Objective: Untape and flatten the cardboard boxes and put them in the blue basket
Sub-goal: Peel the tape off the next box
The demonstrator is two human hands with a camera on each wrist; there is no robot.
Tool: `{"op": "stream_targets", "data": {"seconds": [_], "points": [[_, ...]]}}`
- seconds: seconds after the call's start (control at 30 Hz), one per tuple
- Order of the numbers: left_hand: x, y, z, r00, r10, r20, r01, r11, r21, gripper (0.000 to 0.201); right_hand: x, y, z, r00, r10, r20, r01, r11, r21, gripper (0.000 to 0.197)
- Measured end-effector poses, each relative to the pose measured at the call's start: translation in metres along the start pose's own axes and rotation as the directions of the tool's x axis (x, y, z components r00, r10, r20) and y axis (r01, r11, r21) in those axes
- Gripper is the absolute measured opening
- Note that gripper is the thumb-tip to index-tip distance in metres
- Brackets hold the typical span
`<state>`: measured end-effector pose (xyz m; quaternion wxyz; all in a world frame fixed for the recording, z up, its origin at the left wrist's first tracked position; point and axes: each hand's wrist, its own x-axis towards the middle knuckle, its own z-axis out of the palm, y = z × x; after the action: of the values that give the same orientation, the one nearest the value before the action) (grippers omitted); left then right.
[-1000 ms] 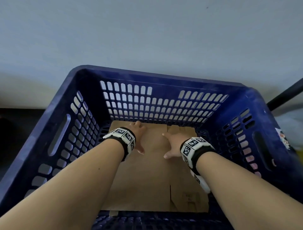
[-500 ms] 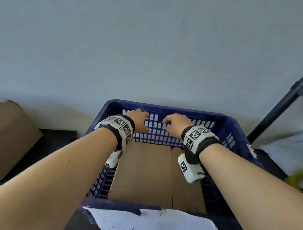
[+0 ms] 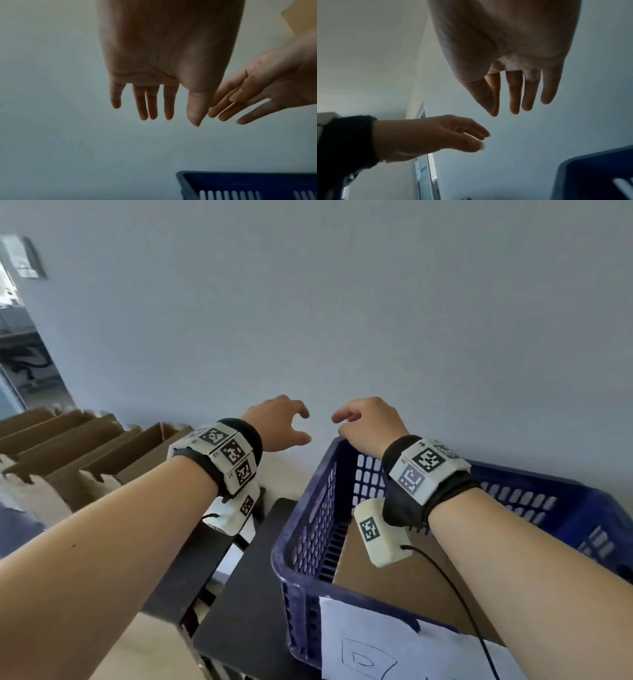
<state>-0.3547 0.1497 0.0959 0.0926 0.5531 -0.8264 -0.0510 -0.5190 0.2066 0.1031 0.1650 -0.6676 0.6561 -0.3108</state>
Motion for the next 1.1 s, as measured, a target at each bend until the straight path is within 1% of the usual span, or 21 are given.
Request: {"op": "stream_targets", "data": {"seconds": [0.13, 0.23, 0.3, 0.43, 0.53, 0.6, 0.7, 0.8, 0.9, 1.03, 1.1], "points": [[-0.025, -0.072, -0.014, 0.998, -0.058, -0.039, 0.056, 0.998, -0.036, 0.048, 0.011, -0.052, 0.052, 0.998, -0.047, 0.045, 0.045, 0.998, 0.044, 0.031], [-0.041, -0.139, -0.020, 0.994, -0.103, -0.032, 0.100, 0.992, -0.081, 0.047, 0.021, -0.090, 0.098, 0.996, -0.060, 0.060, 0.054, 0.995, 0.083, 0.030], [-0.052, -0.185, -0.021, 0.991, -0.134, -0.020, 0.131, 0.985, -0.111, 0.047, 0.029, -0.112, 0.134, 0.996, -0.038, 0.078, 0.028, 0.993, 0.118, 0.028], [-0.075, -0.273, -0.013, 0.988, -0.152, -0.021, 0.147, 0.978, -0.151, 0.046, 0.041, -0.151, 0.212, 0.991, -0.013, 0.133, -0.005, 0.990, 0.141, 0.027], [-0.085, -0.328, -0.001, 0.987, -0.160, -0.019, 0.153, 0.968, -0.200, 0.045, 0.045, -0.166, 0.264, 0.979, 0.008, 0.205, -0.040, 0.988, 0.150, 0.023], [-0.088, -0.356, 0.006, 0.987, -0.158, 0.020, 0.159, 0.965, -0.209, 0.047, 0.047, -0.168, 0.293, 0.971, 0.040, 0.236, -0.071, 0.989, 0.126, 0.020], [-0.085, -0.385, 0.018, 0.986, -0.130, 0.104, 0.149, 0.969, -0.200, 0.054, 0.052, -0.165, 0.321, 0.955, 0.127, 0.269, -0.156, 0.983, 0.091, 0.019], [-0.076, -0.401, 0.035, 0.973, -0.117, 0.199, 0.154, 0.971, -0.182, 0.059, 0.060, -0.161, 0.337, 0.943, 0.174, 0.283, -0.207, 0.974, 0.091, 0.020], [-0.062, -0.406, 0.049, 0.965, -0.102, 0.242, 0.138, 0.981, -0.138, 0.048, 0.075, -0.154, 0.347, 0.935, 0.201, 0.291, -0.233, 0.969, 0.080, 0.021], [-0.045, -0.409, 0.054, 0.972, -0.053, 0.229, 0.068, 0.996, -0.055, 0.029, 0.096, -0.141, 0.357, 0.933, 0.222, 0.283, -0.254, 0.964, 0.084, 0.021], [-0.034, -0.409, 0.054, 0.967, -0.021, 0.255, 0.020, 1.000, 0.007, 0.023, 0.105, -0.134, 0.359, 0.929, 0.239, 0.282, -0.272, 0.959, 0.083, 0.020]]}}
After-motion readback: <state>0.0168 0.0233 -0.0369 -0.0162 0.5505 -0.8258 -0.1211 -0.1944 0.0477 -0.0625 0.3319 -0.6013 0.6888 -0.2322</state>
